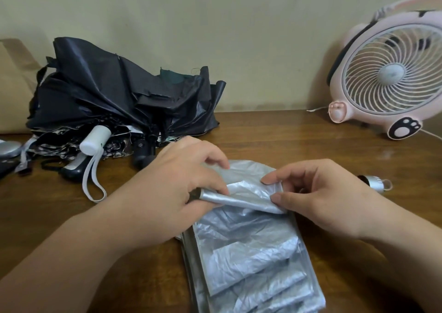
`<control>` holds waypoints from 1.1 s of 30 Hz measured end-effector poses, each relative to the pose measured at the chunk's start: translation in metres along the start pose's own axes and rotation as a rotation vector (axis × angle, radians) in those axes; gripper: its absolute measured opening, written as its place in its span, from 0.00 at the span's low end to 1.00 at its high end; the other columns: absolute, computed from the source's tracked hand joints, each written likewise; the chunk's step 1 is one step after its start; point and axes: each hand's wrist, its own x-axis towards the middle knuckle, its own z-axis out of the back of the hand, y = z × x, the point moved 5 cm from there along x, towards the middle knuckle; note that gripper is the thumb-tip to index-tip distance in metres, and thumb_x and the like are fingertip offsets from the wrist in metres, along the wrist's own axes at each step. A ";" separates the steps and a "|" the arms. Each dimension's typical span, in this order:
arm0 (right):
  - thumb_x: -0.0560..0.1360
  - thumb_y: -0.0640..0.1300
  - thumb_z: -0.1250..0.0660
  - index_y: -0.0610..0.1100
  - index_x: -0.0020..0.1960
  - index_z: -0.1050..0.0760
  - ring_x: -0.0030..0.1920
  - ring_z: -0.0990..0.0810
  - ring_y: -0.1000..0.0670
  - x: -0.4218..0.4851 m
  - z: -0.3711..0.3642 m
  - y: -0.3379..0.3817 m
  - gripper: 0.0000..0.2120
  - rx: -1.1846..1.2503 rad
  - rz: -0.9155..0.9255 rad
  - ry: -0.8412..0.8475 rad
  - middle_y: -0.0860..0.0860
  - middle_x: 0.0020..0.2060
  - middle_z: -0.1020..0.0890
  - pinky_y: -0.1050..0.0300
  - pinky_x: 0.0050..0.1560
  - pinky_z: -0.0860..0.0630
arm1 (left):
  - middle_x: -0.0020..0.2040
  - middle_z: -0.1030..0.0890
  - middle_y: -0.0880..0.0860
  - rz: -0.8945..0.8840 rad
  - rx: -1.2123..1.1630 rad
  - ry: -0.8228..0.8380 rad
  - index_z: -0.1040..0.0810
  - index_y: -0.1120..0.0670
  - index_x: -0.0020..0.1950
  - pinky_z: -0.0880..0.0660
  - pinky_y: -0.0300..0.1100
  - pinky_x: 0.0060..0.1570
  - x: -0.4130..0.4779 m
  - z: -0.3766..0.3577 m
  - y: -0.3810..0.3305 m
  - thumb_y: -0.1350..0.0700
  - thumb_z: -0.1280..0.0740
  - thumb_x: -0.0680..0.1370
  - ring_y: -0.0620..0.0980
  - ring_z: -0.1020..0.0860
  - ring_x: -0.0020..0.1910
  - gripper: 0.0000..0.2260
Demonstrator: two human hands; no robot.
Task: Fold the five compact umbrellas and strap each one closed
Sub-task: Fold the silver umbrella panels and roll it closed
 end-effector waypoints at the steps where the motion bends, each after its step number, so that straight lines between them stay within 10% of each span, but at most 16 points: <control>1: 0.74 0.42 0.23 0.52 0.50 0.15 0.34 0.21 0.53 -0.001 0.000 0.001 0.08 -0.038 -0.002 0.014 0.53 0.32 0.17 0.54 0.43 0.23 | 0.65 0.28 0.31 0.002 -0.023 0.021 0.15 0.39 0.50 0.38 0.38 0.68 0.000 -0.002 0.001 0.51 0.30 0.76 0.35 0.36 0.71 0.08; 7: 0.75 0.44 0.25 0.52 0.44 0.15 0.32 0.20 0.55 -0.003 0.002 0.007 0.03 -0.236 0.012 0.115 0.54 0.33 0.15 0.61 0.37 0.24 | 0.57 0.18 0.30 -0.035 -0.192 0.040 0.19 0.38 0.51 0.30 0.55 0.71 0.000 -0.022 0.008 0.56 0.19 0.71 0.32 0.23 0.63 0.16; 13: 0.73 0.38 0.27 0.50 0.43 0.17 0.31 0.24 0.55 0.001 0.014 0.013 0.07 -0.271 0.310 -0.301 0.57 0.31 0.20 0.66 0.33 0.29 | 0.47 0.15 0.34 0.037 -0.292 -0.015 0.17 0.40 0.49 0.22 0.47 0.64 -0.001 -0.017 0.005 0.60 0.21 0.71 0.37 0.17 0.54 0.16; 17: 0.71 0.30 0.30 0.50 0.56 0.18 0.49 0.20 0.55 0.011 0.014 0.007 0.20 -0.276 0.366 -0.261 0.57 0.47 0.18 0.68 0.43 0.28 | 0.44 0.14 0.43 0.181 -0.452 -0.278 0.14 0.44 0.45 0.19 0.50 0.50 -0.001 -0.008 0.006 0.61 0.21 0.71 0.48 0.15 0.48 0.12; 22: 0.73 0.41 0.23 0.54 0.53 0.16 0.50 0.19 0.55 0.018 0.009 0.000 0.12 -0.142 0.343 -0.206 0.58 0.48 0.17 0.69 0.42 0.28 | 0.46 0.14 0.50 0.207 -0.640 -0.492 0.16 0.55 0.50 0.17 0.49 0.52 -0.002 -0.008 0.010 0.69 0.22 0.69 0.52 0.15 0.49 0.14; 26: 0.74 0.36 0.25 0.56 0.46 0.16 0.49 0.19 0.55 0.025 0.006 0.001 0.14 -0.171 0.399 -0.287 0.57 0.46 0.16 0.70 0.44 0.29 | 0.61 0.25 0.29 0.288 -0.273 -0.278 0.25 0.38 0.64 0.36 0.23 0.62 0.001 -0.011 0.015 0.52 0.19 0.69 0.29 0.30 0.64 0.27; 28: 0.77 0.37 0.28 0.56 0.48 0.15 0.52 0.18 0.54 0.027 0.007 0.001 0.13 -0.106 0.398 -0.309 0.58 0.48 0.15 0.62 0.48 0.25 | 0.64 0.34 0.26 0.377 -0.182 -0.143 0.34 0.33 0.70 0.40 0.25 0.65 0.003 -0.017 0.026 0.45 0.21 0.70 0.26 0.36 0.65 0.33; 33: 0.82 0.38 0.36 0.46 0.51 0.16 0.51 0.15 0.51 0.028 0.006 0.005 0.10 0.233 0.280 -0.314 0.52 0.47 0.13 0.52 0.52 0.18 | 0.55 0.19 0.30 0.401 -0.297 -0.139 0.22 0.34 0.58 0.26 0.33 0.57 0.009 -0.020 0.039 0.44 0.27 0.76 0.29 0.24 0.57 0.13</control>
